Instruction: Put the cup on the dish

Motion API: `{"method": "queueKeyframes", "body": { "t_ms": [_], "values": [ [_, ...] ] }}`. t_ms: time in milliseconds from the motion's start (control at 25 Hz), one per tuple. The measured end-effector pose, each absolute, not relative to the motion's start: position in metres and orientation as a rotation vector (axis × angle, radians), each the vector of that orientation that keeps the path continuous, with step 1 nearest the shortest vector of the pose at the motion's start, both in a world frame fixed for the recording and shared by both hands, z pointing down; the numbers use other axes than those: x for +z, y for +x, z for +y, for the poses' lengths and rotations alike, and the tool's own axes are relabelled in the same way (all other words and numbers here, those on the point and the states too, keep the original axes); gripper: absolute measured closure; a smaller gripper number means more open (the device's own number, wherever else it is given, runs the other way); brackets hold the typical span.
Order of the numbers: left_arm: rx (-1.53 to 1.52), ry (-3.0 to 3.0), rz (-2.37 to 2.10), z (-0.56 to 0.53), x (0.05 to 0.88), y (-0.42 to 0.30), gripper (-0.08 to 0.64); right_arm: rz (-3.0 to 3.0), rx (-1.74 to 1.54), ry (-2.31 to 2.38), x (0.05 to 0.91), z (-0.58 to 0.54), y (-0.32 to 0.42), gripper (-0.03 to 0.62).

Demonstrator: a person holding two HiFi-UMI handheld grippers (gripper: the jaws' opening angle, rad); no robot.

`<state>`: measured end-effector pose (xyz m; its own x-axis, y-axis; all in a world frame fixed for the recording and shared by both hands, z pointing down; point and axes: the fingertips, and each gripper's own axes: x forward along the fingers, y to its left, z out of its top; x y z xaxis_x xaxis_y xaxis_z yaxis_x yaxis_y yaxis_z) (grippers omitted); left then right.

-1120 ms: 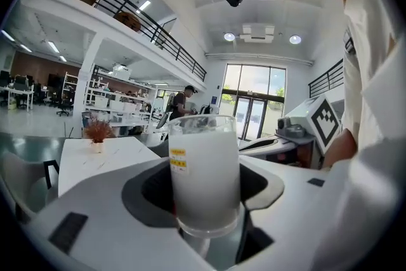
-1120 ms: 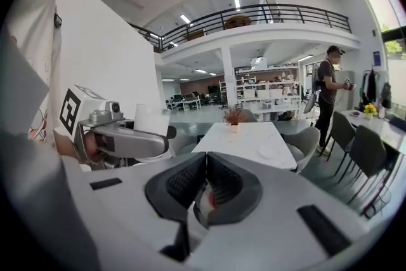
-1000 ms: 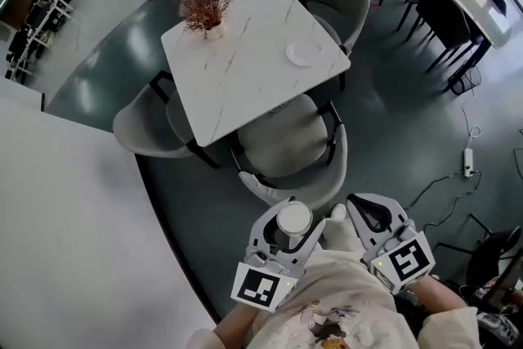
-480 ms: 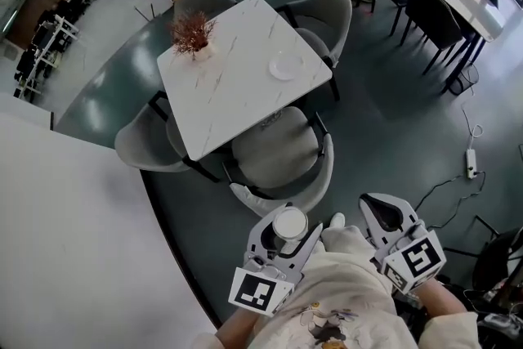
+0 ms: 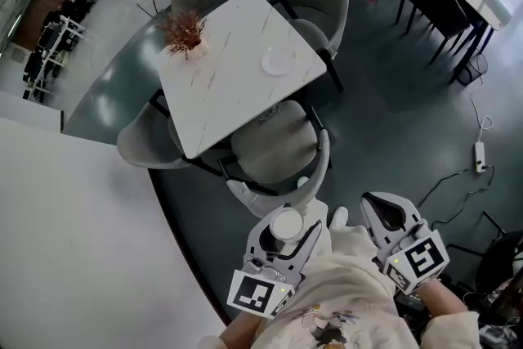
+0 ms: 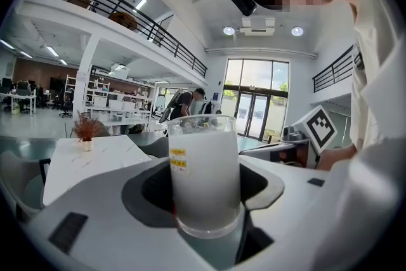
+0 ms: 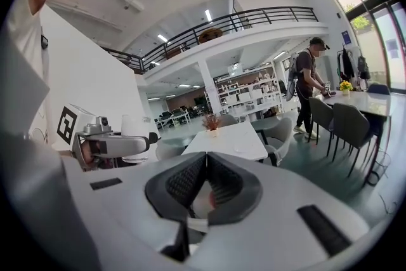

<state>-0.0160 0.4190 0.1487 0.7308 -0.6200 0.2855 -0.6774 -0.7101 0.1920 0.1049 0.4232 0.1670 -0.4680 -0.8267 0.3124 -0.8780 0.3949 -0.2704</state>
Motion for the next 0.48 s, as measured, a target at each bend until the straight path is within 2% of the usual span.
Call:
{"method": "queueKeyframes", "body": {
  "t_ms": [480],
  "values": [
    [0.317, 2.672, -0.947, 0.365, 0.153, 0.010, 0.302, -2.443, 0.648, 1.601, 0.175, 0.383, 0.131, 0.587]
  ]
}}
